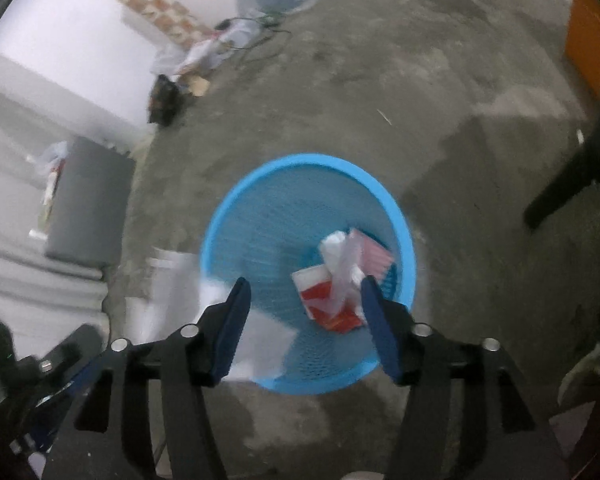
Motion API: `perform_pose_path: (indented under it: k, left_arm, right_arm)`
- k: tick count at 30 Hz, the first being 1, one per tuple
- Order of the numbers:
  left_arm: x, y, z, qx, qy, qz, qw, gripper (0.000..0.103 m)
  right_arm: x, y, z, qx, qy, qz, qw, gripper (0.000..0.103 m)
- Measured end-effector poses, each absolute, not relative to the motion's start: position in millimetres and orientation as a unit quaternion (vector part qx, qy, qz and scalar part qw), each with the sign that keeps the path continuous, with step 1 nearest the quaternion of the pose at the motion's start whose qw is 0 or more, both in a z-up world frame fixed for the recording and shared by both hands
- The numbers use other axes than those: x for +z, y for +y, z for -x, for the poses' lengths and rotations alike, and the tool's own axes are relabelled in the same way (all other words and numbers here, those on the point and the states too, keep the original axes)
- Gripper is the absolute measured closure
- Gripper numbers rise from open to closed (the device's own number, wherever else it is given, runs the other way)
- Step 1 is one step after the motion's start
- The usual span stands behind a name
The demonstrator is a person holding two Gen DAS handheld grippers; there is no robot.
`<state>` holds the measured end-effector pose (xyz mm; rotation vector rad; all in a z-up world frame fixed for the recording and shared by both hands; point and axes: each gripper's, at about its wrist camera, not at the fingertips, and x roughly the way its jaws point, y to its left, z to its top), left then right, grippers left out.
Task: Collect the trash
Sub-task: 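Carry tissue and plastic bag over the blue wastebasket and open both tools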
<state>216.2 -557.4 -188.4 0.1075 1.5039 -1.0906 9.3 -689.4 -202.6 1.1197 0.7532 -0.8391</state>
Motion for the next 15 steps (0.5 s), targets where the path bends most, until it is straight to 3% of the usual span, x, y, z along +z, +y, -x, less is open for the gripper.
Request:
perform_pose_path:
  k: [5,15]
  left_arm:
    - [-163,-549,-218,-0.483,0.623,-0.039,0.614,0.043]
    - [-77,-496,-218,-0.515,0.572,-0.008,0.639,0.040]
  right_arm:
    - [-196,-682,0,-0.383,0.332,-0.504,0.700,0.043]
    - [-131,-659,5,-0.374,0.286,-0.452,0.758,0.042]
